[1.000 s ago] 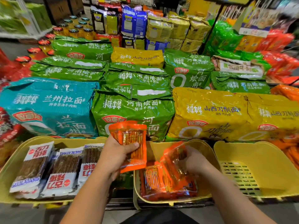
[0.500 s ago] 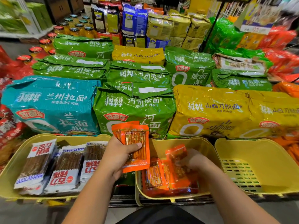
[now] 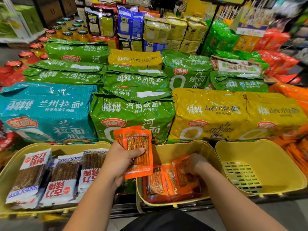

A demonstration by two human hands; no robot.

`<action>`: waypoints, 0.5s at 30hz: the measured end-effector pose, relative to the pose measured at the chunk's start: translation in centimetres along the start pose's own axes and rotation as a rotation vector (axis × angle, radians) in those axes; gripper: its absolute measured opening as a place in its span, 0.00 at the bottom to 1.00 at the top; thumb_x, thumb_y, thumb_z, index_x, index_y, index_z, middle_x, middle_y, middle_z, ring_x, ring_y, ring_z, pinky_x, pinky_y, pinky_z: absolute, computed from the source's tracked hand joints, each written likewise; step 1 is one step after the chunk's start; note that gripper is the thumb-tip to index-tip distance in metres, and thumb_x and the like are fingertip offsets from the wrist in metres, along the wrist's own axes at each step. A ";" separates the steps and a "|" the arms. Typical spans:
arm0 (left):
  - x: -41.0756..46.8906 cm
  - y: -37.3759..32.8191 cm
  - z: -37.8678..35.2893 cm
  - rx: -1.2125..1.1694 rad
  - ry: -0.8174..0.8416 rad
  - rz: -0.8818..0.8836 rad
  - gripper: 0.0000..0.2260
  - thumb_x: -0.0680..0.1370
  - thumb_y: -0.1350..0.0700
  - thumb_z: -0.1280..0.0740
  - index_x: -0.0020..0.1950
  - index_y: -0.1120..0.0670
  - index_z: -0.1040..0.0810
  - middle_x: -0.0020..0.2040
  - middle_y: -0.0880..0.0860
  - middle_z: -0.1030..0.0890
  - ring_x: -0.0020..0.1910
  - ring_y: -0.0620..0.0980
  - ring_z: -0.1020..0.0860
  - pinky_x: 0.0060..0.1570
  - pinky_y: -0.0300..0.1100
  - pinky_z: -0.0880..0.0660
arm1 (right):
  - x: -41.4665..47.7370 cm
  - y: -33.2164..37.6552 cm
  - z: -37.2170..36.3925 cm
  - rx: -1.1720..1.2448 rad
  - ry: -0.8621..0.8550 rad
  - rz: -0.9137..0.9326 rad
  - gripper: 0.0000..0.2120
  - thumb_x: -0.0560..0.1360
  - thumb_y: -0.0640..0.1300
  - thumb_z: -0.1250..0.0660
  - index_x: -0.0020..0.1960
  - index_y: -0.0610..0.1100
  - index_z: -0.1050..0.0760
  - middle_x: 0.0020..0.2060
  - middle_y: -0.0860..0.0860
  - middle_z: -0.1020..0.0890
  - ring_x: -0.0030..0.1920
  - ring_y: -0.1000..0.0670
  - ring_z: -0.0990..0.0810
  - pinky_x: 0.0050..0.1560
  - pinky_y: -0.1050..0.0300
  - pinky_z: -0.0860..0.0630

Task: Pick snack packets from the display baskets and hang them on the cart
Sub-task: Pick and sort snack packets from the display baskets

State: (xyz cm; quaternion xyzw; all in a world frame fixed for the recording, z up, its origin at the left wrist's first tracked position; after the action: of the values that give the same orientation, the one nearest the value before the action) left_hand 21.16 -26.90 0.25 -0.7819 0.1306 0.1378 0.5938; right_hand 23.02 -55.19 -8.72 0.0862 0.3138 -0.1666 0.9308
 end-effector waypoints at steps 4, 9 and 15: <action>-0.2 -0.1 0.2 -0.005 0.007 0.008 0.16 0.74 0.72 0.30 0.59 0.60 0.20 0.49 0.60 0.13 0.46 0.58 0.14 0.38 0.47 0.17 | -1.0 -0.7 0.9 -0.041 -0.139 -0.064 0.15 0.80 0.42 0.35 0.66 0.41 0.25 0.62 0.44 0.19 0.62 0.44 0.19 0.57 0.53 0.24; -0.3 0.2 0.3 -0.108 0.009 0.075 0.10 0.78 0.70 0.36 0.56 0.60 0.21 0.46 0.62 0.15 0.40 0.58 0.15 0.35 0.50 0.17 | -1.3 2.9 0.6 -0.187 -0.189 0.121 0.14 0.80 0.45 0.37 0.64 0.45 0.22 0.61 0.45 0.19 0.61 0.43 0.19 0.57 0.52 0.22; -0.8 0.8 0.1 -0.187 0.091 0.129 0.12 0.78 0.69 0.34 0.62 0.64 0.22 0.52 0.65 0.15 0.45 0.59 0.14 0.39 0.51 0.16 | -2.2 3.3 -1.9 -0.257 0.122 0.160 0.26 0.83 0.62 0.45 0.66 0.44 0.22 0.65 0.43 0.20 0.64 0.42 0.21 0.61 0.53 0.25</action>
State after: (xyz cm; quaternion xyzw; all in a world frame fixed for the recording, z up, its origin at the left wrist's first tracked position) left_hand 20.14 -26.98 -0.16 -0.8293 0.1941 0.1515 0.5016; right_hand 21.52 -51.06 -8.73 0.0012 0.3805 -0.0448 0.9237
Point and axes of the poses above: each hand's wrist, its own x-axis towards the middle knuckle, its own z-axis out of the back of the hand, y = z × x, the point moved 9 cm from there along x, towards the middle knuckle
